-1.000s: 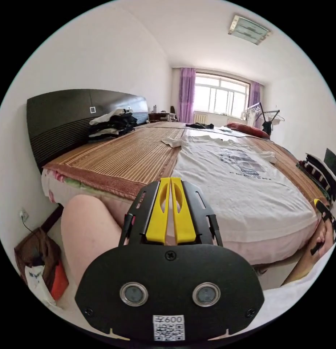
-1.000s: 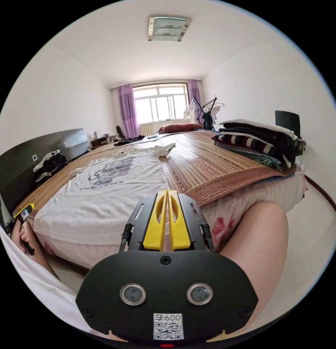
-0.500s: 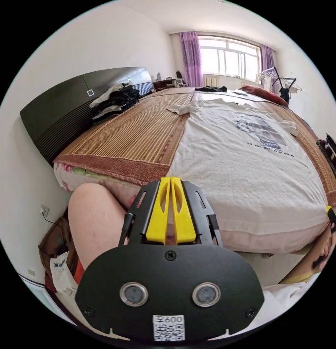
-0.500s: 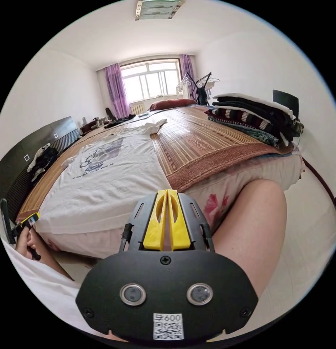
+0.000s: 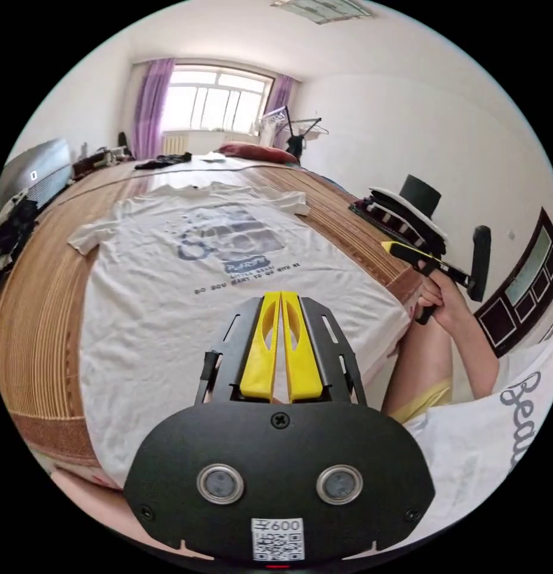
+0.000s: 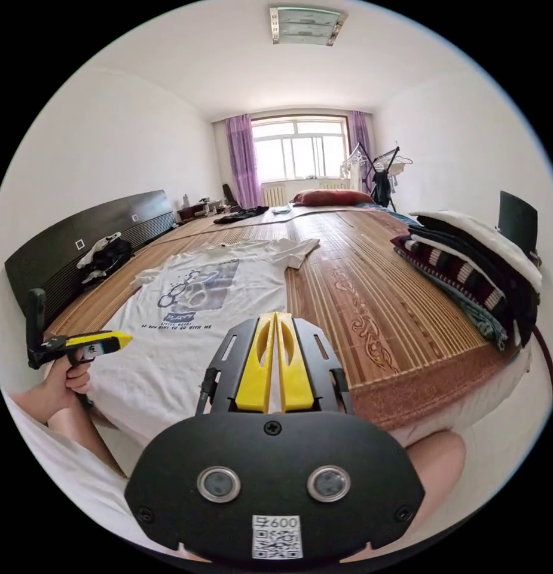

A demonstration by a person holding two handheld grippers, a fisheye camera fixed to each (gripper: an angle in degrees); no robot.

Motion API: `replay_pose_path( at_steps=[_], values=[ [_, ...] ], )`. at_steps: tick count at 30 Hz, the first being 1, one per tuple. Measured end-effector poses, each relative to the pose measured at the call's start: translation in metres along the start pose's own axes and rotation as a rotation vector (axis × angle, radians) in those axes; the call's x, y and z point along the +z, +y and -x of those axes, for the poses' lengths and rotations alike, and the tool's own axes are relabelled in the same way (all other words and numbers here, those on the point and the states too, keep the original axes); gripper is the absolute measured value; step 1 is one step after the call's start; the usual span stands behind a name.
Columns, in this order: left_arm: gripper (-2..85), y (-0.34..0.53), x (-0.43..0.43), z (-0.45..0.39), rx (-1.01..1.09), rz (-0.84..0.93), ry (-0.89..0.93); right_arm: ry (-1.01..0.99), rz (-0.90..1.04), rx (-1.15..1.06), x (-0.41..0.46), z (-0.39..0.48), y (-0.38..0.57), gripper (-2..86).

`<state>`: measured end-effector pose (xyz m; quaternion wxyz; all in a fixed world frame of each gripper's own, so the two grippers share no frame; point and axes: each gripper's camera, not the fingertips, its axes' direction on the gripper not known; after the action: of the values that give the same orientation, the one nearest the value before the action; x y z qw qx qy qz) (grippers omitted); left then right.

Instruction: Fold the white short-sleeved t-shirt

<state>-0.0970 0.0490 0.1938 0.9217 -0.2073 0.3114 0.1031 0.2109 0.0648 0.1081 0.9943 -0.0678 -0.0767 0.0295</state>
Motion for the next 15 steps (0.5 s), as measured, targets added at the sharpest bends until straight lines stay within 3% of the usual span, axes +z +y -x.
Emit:
replay_pose_path(
  at_steps=[2,4,8,15],
  values=[
    [0.1,-0.026,0.011,0.011,-0.027,0.01,-0.006,-0.241,0.15,-0.025,0.049,-0.02,-0.054,-0.9],
    [0.1,-0.052,0.021,0.03,-0.037,0.013,-0.069,-0.312,0.255,0.002,0.09,-0.037,-0.099,-0.9],
    [0.4,-0.081,0.054,0.073,-0.163,0.219,-0.084,-0.177,0.205,0.058,0.166,-0.076,-0.191,-0.9],
    [0.5,-0.102,0.054,0.085,-0.116,0.164,-0.147,-0.043,0.341,0.251,0.282,-0.155,-0.278,-0.9]
  ],
)
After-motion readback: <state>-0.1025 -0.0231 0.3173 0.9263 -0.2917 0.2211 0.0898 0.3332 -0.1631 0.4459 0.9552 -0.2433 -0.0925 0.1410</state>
